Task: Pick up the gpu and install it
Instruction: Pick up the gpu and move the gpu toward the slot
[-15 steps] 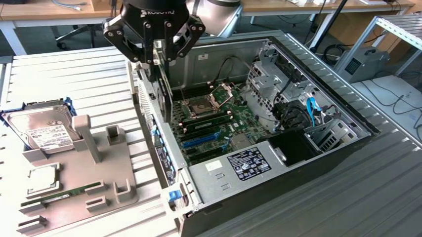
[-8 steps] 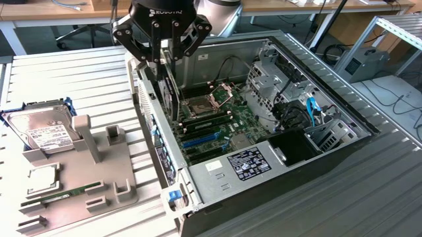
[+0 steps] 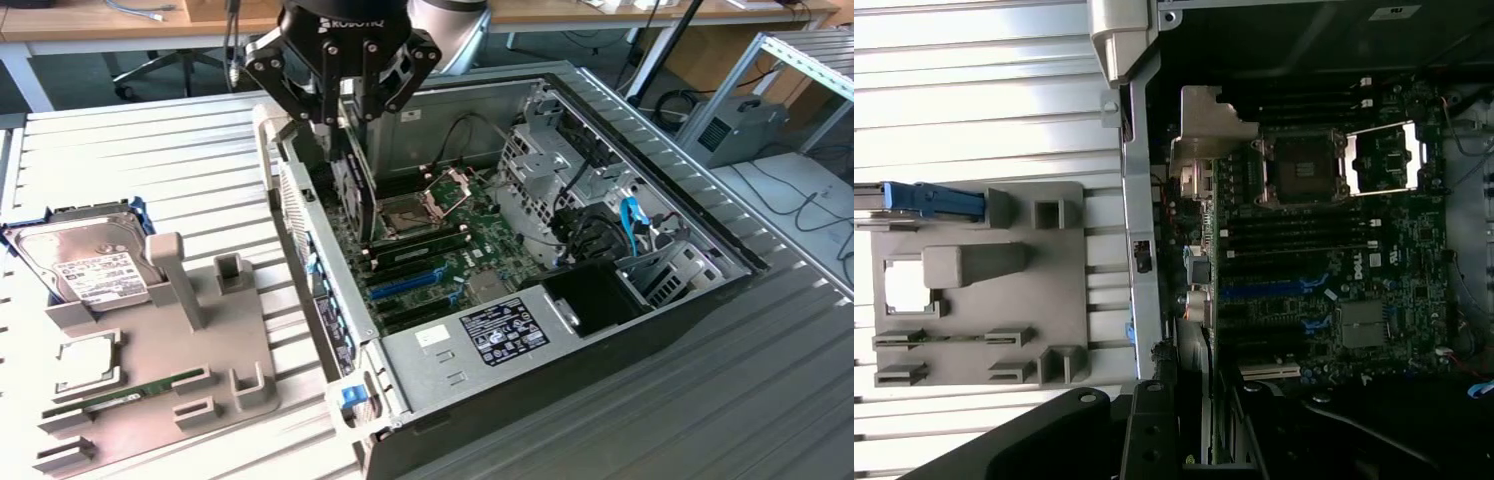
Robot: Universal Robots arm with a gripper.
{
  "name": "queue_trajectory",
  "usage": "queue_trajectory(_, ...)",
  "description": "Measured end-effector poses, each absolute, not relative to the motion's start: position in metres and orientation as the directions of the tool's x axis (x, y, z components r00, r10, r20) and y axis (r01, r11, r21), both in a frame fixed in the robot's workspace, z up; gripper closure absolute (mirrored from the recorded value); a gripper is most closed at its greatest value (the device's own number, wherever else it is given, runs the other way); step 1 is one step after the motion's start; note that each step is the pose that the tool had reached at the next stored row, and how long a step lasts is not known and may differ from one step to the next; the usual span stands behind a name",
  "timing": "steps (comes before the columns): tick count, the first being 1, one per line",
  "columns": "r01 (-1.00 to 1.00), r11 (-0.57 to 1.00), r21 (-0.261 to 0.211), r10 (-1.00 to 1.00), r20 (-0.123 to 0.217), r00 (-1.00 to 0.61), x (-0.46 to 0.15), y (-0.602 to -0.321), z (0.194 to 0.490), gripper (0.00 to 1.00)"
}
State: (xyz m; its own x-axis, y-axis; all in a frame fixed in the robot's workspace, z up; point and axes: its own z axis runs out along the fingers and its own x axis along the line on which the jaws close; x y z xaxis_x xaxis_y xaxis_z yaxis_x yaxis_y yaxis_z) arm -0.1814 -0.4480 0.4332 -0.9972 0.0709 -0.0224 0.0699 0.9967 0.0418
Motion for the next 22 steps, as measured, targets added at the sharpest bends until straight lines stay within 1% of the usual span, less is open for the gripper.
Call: queue_trajectory(22, 0.07, 0.997, 0.042, 0.071, -0.021, -0.997, -0.155, -0.445, 0.427, 0.74)
